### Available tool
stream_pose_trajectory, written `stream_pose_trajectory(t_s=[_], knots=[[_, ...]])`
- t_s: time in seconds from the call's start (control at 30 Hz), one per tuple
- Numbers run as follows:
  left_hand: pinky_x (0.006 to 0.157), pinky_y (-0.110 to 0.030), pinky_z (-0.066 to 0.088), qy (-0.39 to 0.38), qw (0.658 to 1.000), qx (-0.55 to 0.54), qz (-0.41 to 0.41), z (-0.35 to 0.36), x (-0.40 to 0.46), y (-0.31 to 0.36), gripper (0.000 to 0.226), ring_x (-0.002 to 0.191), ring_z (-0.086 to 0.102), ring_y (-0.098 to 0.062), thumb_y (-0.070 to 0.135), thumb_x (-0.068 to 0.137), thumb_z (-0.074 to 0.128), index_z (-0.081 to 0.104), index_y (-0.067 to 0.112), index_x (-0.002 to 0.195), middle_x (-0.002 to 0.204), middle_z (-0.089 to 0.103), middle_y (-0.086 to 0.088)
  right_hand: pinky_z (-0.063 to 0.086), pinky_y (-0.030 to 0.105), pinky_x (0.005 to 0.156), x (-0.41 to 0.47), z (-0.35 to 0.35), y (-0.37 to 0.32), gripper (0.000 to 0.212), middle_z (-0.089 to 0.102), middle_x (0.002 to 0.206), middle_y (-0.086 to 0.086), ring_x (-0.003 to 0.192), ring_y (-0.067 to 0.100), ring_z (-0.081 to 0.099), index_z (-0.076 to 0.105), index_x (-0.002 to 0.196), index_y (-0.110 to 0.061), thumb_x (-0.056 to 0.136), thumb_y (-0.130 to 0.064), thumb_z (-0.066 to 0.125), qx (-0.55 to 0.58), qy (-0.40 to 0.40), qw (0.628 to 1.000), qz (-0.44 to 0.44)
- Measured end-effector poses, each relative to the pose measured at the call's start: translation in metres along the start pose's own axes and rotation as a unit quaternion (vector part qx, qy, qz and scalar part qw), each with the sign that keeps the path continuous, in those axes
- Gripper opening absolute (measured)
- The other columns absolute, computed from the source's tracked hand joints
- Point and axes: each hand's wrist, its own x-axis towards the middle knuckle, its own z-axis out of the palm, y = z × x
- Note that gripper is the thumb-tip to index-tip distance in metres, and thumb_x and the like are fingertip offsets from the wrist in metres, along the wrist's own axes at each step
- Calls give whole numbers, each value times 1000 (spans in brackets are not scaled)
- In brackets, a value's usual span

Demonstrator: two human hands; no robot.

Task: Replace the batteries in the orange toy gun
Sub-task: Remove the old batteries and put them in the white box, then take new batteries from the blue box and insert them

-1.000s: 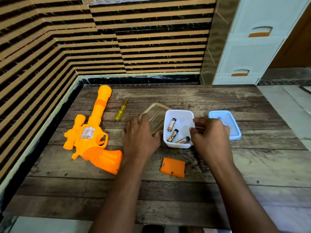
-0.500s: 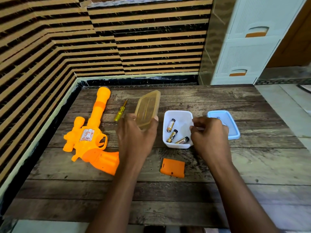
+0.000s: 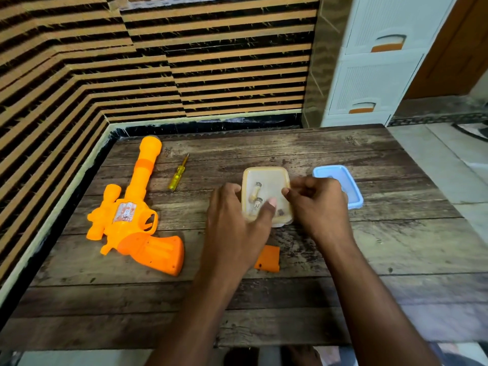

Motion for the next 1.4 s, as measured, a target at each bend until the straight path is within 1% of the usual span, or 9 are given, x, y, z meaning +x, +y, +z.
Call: stream_pose_trajectory(t_s=[0.23, 0.47, 0.63, 0.73, 0.87, 1.07, 1.2, 1.3, 1.4], knots=[[63, -46, 61, 7, 997, -50, -50, 15, 23, -4, 29, 78, 71, -20, 37, 106, 49, 69, 17, 108, 93, 72, 1, 65, 36, 83, 0, -1, -4, 24, 82, 88, -2, 81, 9, 77, 82, 108, -14, 84, -13, 85, 47, -3, 999, 21], [57, -35, 52, 81, 978, -158, -110, 6, 28, 2, 48, 73, 69, -18, 49, 109, 37, 67, 15, 93, 82, 71, -2, 65, 28, 81, -15, -1, -19, 23, 81, 89, -3, 85, 5, 78, 81, 106, -13, 85, -7, 85, 168, 6, 985, -45], [62, -49, 57, 81, 982, -171, 2, -1, 20, 0, 55, 72, 70, -15, 54, 108, 24, 66, 18, 101, 82, 72, -1, 51, 10, 60, -22, 2, -25, 11, 74, 73, -14, 69, -3, 70, 78, 91, -17, 99, -22, 72, 133, 8, 987, -86], [57, -47, 50, 77, 980, -164, 78, 1, 15, 1, 53, 65, 64, -14, 53, 107, 25, 63, 16, 98, 75, 67, -1, 32, 13, 44, -28, 9, -30, 55, 54, 47, -18, 47, 0, 51, 46, 57, -25, 111, -37, 46, 60, 3, 993, -103], [52, -38, 42, 81, 975, -140, 151, 1, 15, 4, 42, 61, 55, -12, 39, 110, 28, 58, 16, 93, 69, 56, 5, 32, 23, 45, -27, 9, -38, 63, 41, 47, -5, 44, 6, 41, 34, 56, -20, 109, -55, 33, 74, 35, 995, -50], [49, -30, 26, 68, 979, -118, 155, 2, 17, 14, 40, 51, 39, -11, 35, 110, 28, 43, 28, 74, 58, 39, 7, 31, 36, 55, -16, 0, -45, 65, 48, 65, 3, 60, 18, 45, 37, 61, -16, 107, -62, 30, 31, 28, 999, 5], [47, -31, 35, 72, 989, -88, 96, 8, 19, 7, 48, 58, 55, -12, 41, 111, 24, 59, 17, 89, 68, 56, 4, 35, 30, 51, -17, 2, -37, 65, 47, 45, -8, 44, 10, 46, 44, 52, -18, 107, -51, 48, 77, -19, 997, -10], [54, -35, 45, 98, 992, -84, -3, 5, 26, 4, 43, 69, 61, -14, 39, 112, 26, 60, 14, 102, 79, 61, 1, 54, 32, 57, -23, 1, -25, 18, 74, 69, -11, 59, 7, 69, 72, 89, -18, 86, -35, 71, 71, -110, 991, -20], [67, -35, 52, 85, 983, -150, -62, 3, 32, -3, 38, 85, 65, -16, 42, 110, 33, 55, 15, 123, 97, 64, 2, 66, 44, 63, -27, 5, -16, 31, 79, 94, 10, 76, 24, 79, 71, 115, -21, 85, -11, 73, 149, -130, 980, 34]])
